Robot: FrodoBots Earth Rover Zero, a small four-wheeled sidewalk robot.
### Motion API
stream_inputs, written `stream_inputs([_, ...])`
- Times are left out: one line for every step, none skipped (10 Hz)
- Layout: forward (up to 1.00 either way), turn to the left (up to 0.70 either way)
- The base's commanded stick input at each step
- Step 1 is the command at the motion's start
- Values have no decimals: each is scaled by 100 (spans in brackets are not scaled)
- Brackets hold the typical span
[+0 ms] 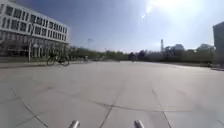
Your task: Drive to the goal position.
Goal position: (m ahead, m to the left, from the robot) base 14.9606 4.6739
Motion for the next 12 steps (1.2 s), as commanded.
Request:
stream_inputs([70, -2])
stream_inputs([70, -9])
stream_inputs([70, -28])
stream_inputs([70, -35])
stream_inputs([70, -35])
stream_inputs([70, -35])
stream_inputs([70, -35])
stream_inputs([70, -35])
stream_inputs([70, -35])
stream_inputs([70, -35])
stream_inputs([70, -35])
stream_inputs([70, -35])
